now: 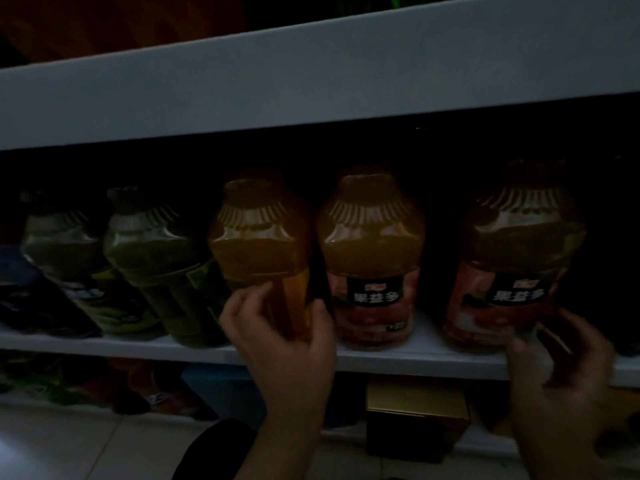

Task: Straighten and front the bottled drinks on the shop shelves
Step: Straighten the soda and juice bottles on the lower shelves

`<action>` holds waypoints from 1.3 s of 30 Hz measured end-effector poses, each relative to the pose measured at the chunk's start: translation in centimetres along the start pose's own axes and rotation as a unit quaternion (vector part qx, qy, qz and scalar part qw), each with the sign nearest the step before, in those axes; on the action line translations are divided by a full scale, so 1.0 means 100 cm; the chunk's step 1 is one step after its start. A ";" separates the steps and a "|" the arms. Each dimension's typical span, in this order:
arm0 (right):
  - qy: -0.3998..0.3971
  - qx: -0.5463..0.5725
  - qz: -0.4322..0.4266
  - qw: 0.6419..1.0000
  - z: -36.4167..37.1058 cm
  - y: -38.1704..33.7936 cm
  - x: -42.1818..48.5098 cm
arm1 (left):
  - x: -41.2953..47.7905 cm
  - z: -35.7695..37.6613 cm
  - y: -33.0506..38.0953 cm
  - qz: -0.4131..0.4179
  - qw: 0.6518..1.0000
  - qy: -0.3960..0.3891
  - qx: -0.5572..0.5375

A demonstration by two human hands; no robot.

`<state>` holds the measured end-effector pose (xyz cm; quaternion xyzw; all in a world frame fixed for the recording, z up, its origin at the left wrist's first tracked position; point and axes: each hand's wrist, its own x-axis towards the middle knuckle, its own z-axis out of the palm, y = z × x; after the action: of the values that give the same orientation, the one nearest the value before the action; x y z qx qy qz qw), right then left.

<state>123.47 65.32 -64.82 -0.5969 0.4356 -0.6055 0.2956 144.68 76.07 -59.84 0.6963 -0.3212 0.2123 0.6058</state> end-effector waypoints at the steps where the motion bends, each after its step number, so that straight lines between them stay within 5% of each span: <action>1: 0.012 -0.019 -0.041 0.999 0.006 -0.002 -0.014 | 0.006 0.002 -0.006 -0.019 1.000 0.005 0.008; 8: -0.029 -0.056 -0.139 0.988 0.044 -0.038 -0.058 | 0.014 0.015 -0.027 -0.020 0.990 0.021 0.136; 19: -0.084 -0.046 -0.156 0.983 0.064 -0.063 -0.075 | 0.028 0.006 -0.022 -0.055 0.995 -0.029 0.075; 28: -0.239 -0.041 -0.164 0.956 0.082 -0.076 -0.074 | 0.043 -0.025 -0.030 -0.090 0.982 -0.164 0.022; 32: -0.333 -0.013 -0.113 0.936 0.099 -0.083 -0.074 | 0.049 -0.034 -0.028 -0.078 0.972 -0.216 0.047; 36: -0.412 0.081 -0.020 0.907 0.121 -0.091 -0.079 | 0.030 -0.036 -0.017 -0.033 0.971 -0.182 0.150; 39: -0.459 0.184 0.039 0.868 0.135 -0.097 -0.082 | 0.023 -0.041 -0.018 -0.038 0.975 -0.175 0.128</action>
<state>139.19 74.50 -61.32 -0.7246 0.1544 -0.3201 0.5904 147.92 79.79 -58.79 0.8062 -0.3656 0.1030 0.4536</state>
